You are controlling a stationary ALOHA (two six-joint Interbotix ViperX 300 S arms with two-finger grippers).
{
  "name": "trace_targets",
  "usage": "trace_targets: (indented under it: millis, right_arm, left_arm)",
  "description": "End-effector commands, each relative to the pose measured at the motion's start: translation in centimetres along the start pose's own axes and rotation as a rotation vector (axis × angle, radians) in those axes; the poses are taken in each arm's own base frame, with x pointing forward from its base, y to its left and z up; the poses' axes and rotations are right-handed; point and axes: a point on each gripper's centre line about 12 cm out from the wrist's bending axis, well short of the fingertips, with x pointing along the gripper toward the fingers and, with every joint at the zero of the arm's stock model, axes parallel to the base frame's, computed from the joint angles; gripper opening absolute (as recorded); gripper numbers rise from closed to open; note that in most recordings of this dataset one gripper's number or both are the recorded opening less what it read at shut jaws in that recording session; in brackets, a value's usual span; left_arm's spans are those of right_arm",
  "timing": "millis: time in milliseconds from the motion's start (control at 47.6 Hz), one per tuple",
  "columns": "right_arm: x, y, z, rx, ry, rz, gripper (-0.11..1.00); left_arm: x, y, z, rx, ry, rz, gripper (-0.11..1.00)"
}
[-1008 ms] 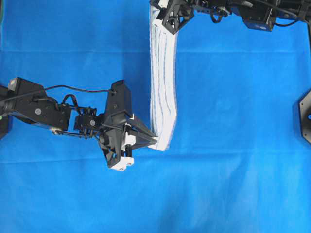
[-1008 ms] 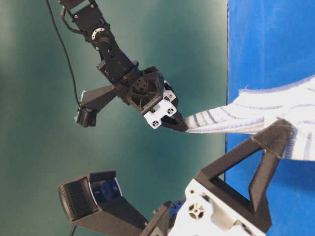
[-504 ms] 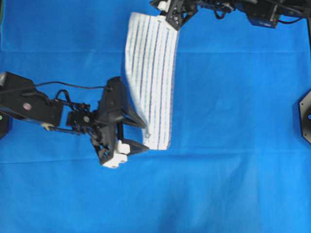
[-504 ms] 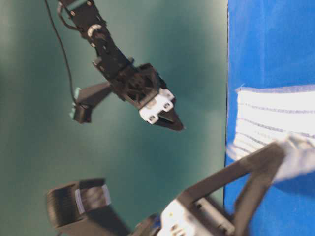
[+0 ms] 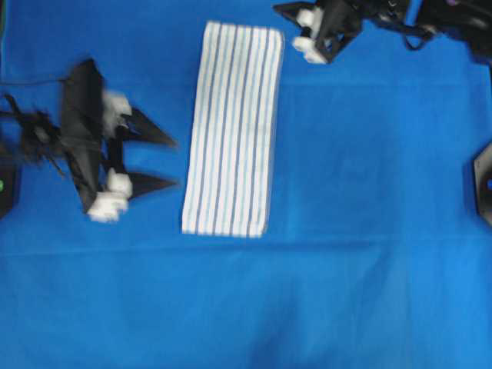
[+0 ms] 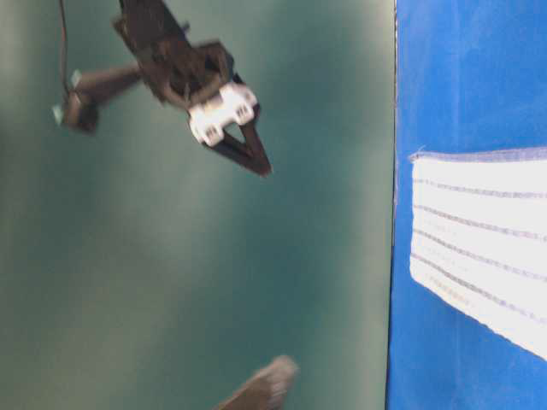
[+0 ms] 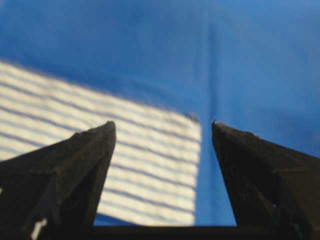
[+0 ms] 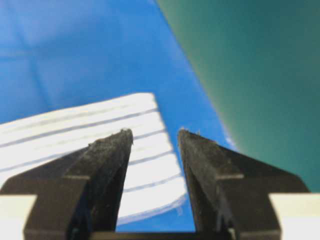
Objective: Fold the blue towel.
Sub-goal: 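Move both grippers to the strip's far end and grasp its corners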
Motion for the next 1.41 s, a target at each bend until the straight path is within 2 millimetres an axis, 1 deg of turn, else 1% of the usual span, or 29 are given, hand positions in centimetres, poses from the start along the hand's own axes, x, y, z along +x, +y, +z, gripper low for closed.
trace_targets:
  millis: [0, 126, 147, 231, 294, 399, 609, 672, 798, 882, 966, 1050, 1155, 1218, 1303, 1387]
  right_arm:
    - [-2.5, 1.4, 0.8, -0.008, -0.092, 0.038, 0.49]
    - [-5.0, 3.4, 0.1, -0.01, -0.148, 0.096, 0.49]
    - [-5.6, 4.0, 0.0, -0.01, -0.166, 0.113, 0.49]
    - [-6.9, 5.4, -0.3, -0.01, -0.209, 0.16, 0.49]
    - [-7.6, 6.1, -0.5, -0.009, -0.23, 0.185, 0.49]
    - [-7.9, 6.5, -0.9, 0.006, -0.227, 0.197, 0.49]
    - [-7.5, 6.5, -0.9, 0.006, -0.218, 0.195, 0.49]
    - [-7.3, 6.5, -0.7, 0.005, -0.219, 0.196, 0.49]
    - [-6.5, 6.2, -0.5, 0.006, -0.211, 0.183, 0.51]
    - [-5.8, 5.5, -0.4, 0.015, -0.198, 0.162, 0.56]
    - [-5.0, 4.8, -0.2, 0.023, -0.182, 0.14, 0.64]
    - [-4.0, 3.7, -0.1, 0.038, -0.161, 0.107, 0.69]
    - [-2.6, 2.4, -0.3, 0.054, -0.135, 0.071, 0.68]
    - [-1.5, 1.4, -0.8, 0.069, -0.11, 0.046, 0.68]
    - [0.1, 0.3, -1.8, 0.089, -0.069, 0.02, 0.68]
    - [1.9, -0.8, -3.0, 0.111, -0.026, -0.005, 0.68]
  left_arm:
    - [-1.6, 0.7, 1.2, 0.016, -0.093, 0.014, 0.69]
    - [-3.3, 1.8, 1.4, 0.049, -0.15, 0.046, 0.69]
    - [-3.5, 1.9, 1.4, 0.052, -0.155, 0.051, 0.69]
    - [-4.2, 2.3, 1.4, 0.061, -0.177, 0.063, 0.69]
    - [-4.3, 2.4, 1.3, 0.061, -0.183, 0.068, 0.69]
    - [-4.2, 2.5, 1.2, 0.062, -0.189, 0.071, 0.69]
    - [-3.9, 2.7, 1.0, 0.062, -0.179, 0.074, 0.69]
    - [-3.7, 2.9, 1.2, 0.06, -0.183, 0.081, 0.69]
    - [-3.3, 4.2, 1.8, 0.053, -0.213, 0.129, 0.69]
    - [-2.8, 5.5, 2.2, 0.067, -0.215, 0.176, 0.69]
    - [-2.1, 6.9, 2.3, 0.073, -0.196, 0.221, 0.75]
    - [-1.2, 8.6, 2.3, 0.06, -0.171, 0.269, 0.81]
    - [0.4, 11.0, 2.1, 0.045, -0.131, 0.33, 0.9]
    - [1.3, 12.4, 1.9, 0.032, -0.117, 0.36, 0.91]
    - [2.7, 14.5, 1.5, 0.014, -0.094, 0.402, 0.91]
    - [4.2, 17.0, 0.8, -0.011, -0.064, 0.447, 0.91]
